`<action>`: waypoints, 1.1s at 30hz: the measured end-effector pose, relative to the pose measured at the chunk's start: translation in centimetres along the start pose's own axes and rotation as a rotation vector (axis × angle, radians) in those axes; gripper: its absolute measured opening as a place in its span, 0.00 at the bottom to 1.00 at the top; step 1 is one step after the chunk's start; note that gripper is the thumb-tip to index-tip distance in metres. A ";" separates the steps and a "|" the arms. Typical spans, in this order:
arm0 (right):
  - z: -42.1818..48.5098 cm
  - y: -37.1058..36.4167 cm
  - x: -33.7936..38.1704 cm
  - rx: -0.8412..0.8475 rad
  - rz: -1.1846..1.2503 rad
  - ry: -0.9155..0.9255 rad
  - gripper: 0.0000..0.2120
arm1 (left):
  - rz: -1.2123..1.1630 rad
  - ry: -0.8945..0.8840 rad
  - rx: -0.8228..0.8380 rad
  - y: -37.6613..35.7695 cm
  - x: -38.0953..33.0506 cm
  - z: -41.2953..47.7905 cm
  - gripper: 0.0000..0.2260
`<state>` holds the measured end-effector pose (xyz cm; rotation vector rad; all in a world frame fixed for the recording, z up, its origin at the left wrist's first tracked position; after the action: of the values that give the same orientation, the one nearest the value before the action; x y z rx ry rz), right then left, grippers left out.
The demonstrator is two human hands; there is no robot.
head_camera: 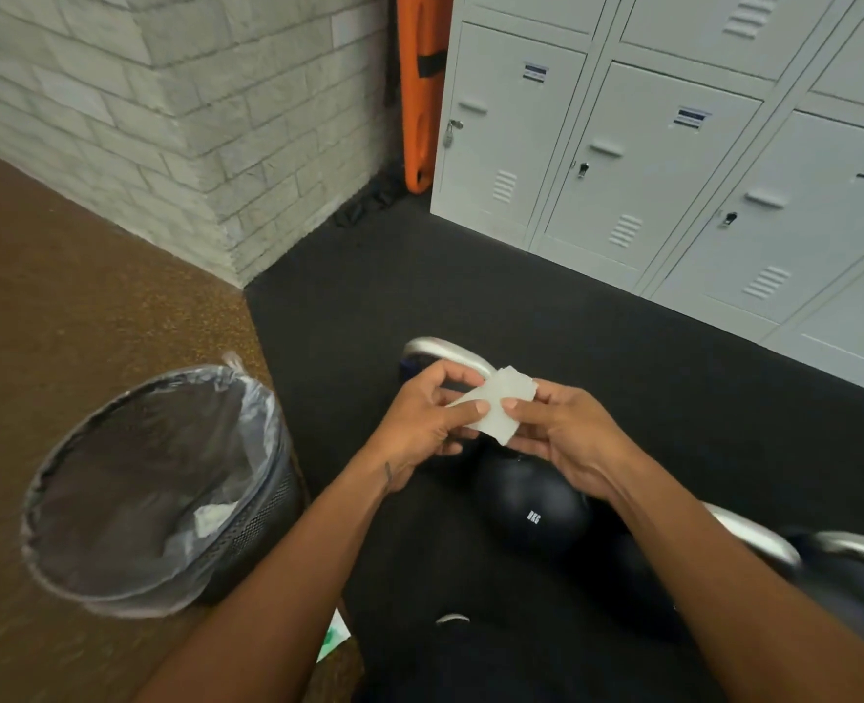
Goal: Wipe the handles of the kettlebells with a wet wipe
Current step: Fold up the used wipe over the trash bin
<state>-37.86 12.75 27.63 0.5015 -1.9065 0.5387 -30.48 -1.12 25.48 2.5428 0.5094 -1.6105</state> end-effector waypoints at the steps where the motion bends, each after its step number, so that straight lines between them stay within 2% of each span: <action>1: -0.4 0.0 0.1 -0.001 0.011 -0.001 0.10 | 0.012 -0.017 0.010 -0.3 -0.1 -0.5 0.12; 5: -1.6 -0.1 0.4 -0.002 -0.054 -0.010 0.11 | 0.152 -0.128 -0.015 -0.9 0.0 -1.9 0.18; 7: -2.0 -0.5 0.7 0.030 -0.086 -0.011 0.11 | 0.238 -0.166 -0.049 -0.8 0.1 -2.6 0.18; 12: -2.5 -1.3 1.6 0.089 -0.081 -0.004 0.13 | 0.085 -0.114 -0.053 0.6 0.4 -3.6 0.07; 14: -2.6 -1.5 1.9 0.106 -0.087 -0.006 0.13 | 0.116 -0.129 -0.087 1.3 0.3 -4.0 0.03; 16: -2.7 -1.8 2.1 0.121 -0.104 -0.007 0.14 | 0.137 -0.138 -0.142 1.9 0.0 -4.5 0.03; 18: -2.7 -1.7 2.5 0.092 -0.151 -0.005 0.13 | 0.044 -0.103 -0.171 2.3 -0.1 -4.8 0.04; 20: -2.9 -1.6 2.8 0.066 -0.181 -0.003 0.11 | -0.079 -0.046 -0.115 2.2 -0.3 -5.3 0.05; 22: -3.1 -1.7 3.2 0.063 -0.180 0.008 0.10 | -0.188 -0.012 0.007 1.8 -0.7 -5.7 0.09; 25: -3.4 -2.0 3.7 0.085 -0.167 0.009 0.11 | -0.298 -0.030 0.115 1.7 -1.1 -6.2 0.14; 29: -4.1 -3.1 3.9 0.182 -0.192 -0.005 0.10 | -0.244 -0.072 0.070 2.6 -1.3 -6.9 0.09; 33: -4.6 -4.3 3.8 0.254 -0.173 -0.007 0.11 | -0.194 -0.010 0.067 4.0 -1.1 -8.4 0.12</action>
<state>-33.40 11.51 33.40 0.8253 -1.7895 0.6692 -22.38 -3.02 29.71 2.6027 0.7349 -1.7278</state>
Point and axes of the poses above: each hand's wrist, its own z-axis towards the middle knuckle, its own y-axis out of the back of the hand, x = y × z, the point moved 6 cm from there along z, towards the middle knuckle, and after that the axes turned 7 degrees about y, right-handed, at the moved point
